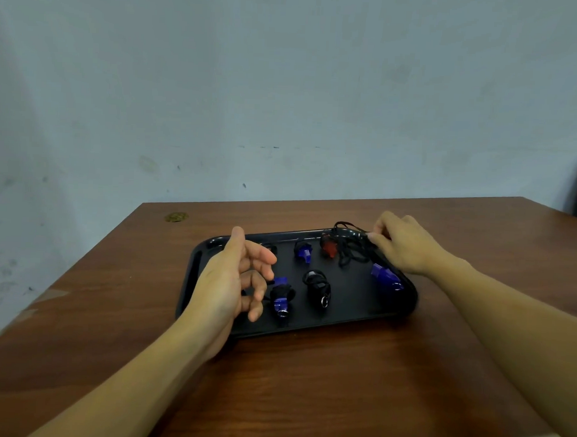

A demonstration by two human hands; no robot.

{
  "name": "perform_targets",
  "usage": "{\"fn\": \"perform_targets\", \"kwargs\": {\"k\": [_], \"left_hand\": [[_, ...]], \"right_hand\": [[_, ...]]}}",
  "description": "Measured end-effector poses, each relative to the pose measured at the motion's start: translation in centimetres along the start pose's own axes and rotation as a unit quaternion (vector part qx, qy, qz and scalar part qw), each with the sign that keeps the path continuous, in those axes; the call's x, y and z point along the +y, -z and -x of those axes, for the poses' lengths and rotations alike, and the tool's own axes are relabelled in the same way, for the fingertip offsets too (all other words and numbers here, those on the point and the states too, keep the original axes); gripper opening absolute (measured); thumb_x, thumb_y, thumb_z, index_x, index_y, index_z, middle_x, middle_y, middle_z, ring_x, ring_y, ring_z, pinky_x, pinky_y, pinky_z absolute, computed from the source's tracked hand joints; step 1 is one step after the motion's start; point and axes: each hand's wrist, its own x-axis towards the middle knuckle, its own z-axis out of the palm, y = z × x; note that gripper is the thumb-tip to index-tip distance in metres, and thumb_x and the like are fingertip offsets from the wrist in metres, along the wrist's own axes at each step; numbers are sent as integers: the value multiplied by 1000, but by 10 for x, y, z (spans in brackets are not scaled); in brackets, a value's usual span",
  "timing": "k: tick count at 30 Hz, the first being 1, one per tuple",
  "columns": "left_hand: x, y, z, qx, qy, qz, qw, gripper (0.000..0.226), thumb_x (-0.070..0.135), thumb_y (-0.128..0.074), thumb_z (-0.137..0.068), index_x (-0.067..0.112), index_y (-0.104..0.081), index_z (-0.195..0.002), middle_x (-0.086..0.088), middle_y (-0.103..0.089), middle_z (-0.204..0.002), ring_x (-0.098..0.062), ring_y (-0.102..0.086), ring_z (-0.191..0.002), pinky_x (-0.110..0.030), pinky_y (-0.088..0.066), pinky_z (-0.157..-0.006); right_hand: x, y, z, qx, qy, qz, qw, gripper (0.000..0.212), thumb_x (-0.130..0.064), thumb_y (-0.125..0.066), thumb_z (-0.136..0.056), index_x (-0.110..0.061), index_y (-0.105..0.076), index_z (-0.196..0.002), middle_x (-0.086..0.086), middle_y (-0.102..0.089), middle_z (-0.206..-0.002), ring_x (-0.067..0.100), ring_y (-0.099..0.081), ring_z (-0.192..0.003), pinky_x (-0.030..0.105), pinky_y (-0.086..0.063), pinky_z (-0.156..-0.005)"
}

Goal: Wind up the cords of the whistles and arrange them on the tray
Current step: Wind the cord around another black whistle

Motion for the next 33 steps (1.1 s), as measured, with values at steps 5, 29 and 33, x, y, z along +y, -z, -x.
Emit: {"fn": "perform_targets", "kwargs": {"k": [5, 29, 33], "left_hand": [[-3, -1, -4, 3, 8, -19, 1000, 56, 49, -34, -103, 7, -65, -82, -7, -57, -67, -16, -42, -45, -23, -33, -39], [96, -93, -47, -82, 5, -131, 988, 26, 29, -65, -95, 5, -71, -104, -7, -70, -83, -13, -51, -54, -26, -45, -47], [97, -95, -39, -36, -48, -101, 993, 25, 34, -66, -94, 10, -71, -100, -8, -68, -92, -18, -55, -71, -26, -47, -51]], "right_hand": [[-11, 25, -5, 122, -78, -162, 976, 21, -36, -56, -99, -18, -50, -110, 0, -64, -98, 24, -59, -88, 38, -48, -75], [-101, 108, 18, 46, 79, -364, 927, 19, -13, -78, -82, -23, -71, -97, -12, -74, -95, 4, -63, -73, 14, -48, -60], [-107, 108, 26, 81, 86, -386, 915, 29, -14, -73, -88, -22, -66, -114, -7, -72, -102, -5, -61, -68, 9, -43, -57]]}}
